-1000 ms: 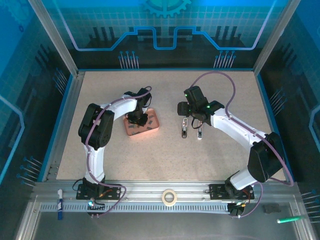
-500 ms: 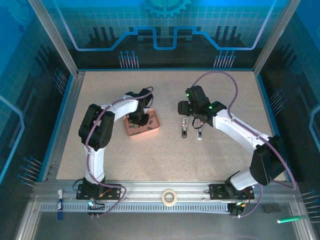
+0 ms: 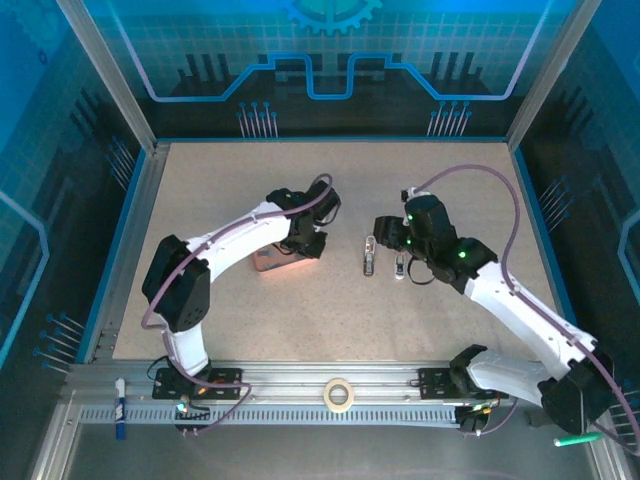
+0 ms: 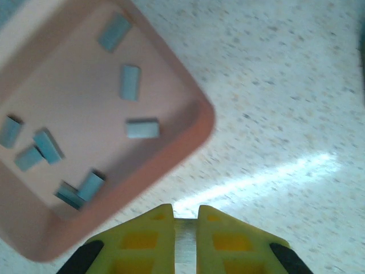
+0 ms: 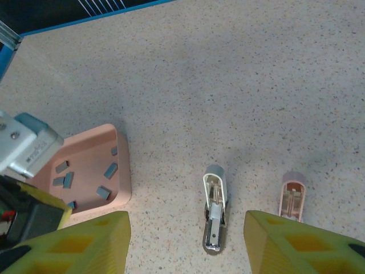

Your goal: Load the staples into the stapler

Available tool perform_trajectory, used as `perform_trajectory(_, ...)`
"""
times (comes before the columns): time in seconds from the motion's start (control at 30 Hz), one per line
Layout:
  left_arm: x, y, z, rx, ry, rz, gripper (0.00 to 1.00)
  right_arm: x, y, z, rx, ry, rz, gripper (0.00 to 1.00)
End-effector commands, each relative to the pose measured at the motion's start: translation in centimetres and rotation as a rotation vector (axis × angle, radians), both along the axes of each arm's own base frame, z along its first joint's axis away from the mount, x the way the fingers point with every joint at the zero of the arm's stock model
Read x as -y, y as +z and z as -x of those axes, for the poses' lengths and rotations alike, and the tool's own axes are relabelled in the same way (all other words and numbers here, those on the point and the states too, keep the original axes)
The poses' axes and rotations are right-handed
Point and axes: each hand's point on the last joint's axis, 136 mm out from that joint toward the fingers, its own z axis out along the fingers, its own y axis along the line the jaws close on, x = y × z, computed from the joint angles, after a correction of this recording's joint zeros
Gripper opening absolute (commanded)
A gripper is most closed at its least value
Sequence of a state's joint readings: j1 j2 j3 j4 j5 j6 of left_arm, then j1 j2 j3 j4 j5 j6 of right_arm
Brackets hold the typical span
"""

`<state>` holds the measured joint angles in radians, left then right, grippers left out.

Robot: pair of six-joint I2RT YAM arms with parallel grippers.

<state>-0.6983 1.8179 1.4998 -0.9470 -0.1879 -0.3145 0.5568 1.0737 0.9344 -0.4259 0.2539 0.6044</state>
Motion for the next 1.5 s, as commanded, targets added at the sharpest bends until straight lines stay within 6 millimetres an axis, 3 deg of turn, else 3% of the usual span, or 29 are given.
perform_trajectory(0.0,0.3,-0.8,3.6,-0.066,0.078,-0.016,0.13,0.3,-0.2,1.1,-0.008,-0.024,-0.045,0.56)
perform_trajectory(0.13,1.6,-2.6,6.4,-0.114,0.098,-0.025,0.13,0.8,-0.4,2.3,-0.041,-0.038,-0.073,0.56)
perform_trajectory(0.17,1.9,-3.2,7.0,-0.130,0.099,-0.030,0.13,0.9,-1.7,2.9,-0.074,-0.037,-0.066,0.56)
perform_trajectory(0.3,3.0,-5.3,8.5,-0.159,0.084,-0.053,0.13,1.4,-2.7,4.3,-0.107,-0.052,-0.085,0.56)
perform_trajectory(0.7,4.8,-9.3,8.3,-0.228,0.040,-0.093,0.14,4.0,-3.6,7.5,-0.142,-0.128,-0.103,0.56)
perform_trajectory(0.97,5.1,-10.3,8.6,-0.233,0.024,-0.080,0.25,4.4,-4.3,8.9,-0.210,-0.141,-0.056,0.56)
perform_trajectory(1.1,5.3,-8.9,7.9,-0.183,0.008,-0.052,0.37,3.8,-4.3,9.0,-0.229,-0.133,-0.045,0.56)
perform_trajectory(1.3,5.7,-3.7,6.2,-0.076,0.015,0.071,0.50,2.8,-4.9,9.7,-0.292,-0.120,0.002,0.54)
perform_trajectory(1.47,4.3,0.3,4.3,0.009,0.050,0.240,0.59,1.4,-6.6,11.0,-0.379,-0.116,0.044,0.54)
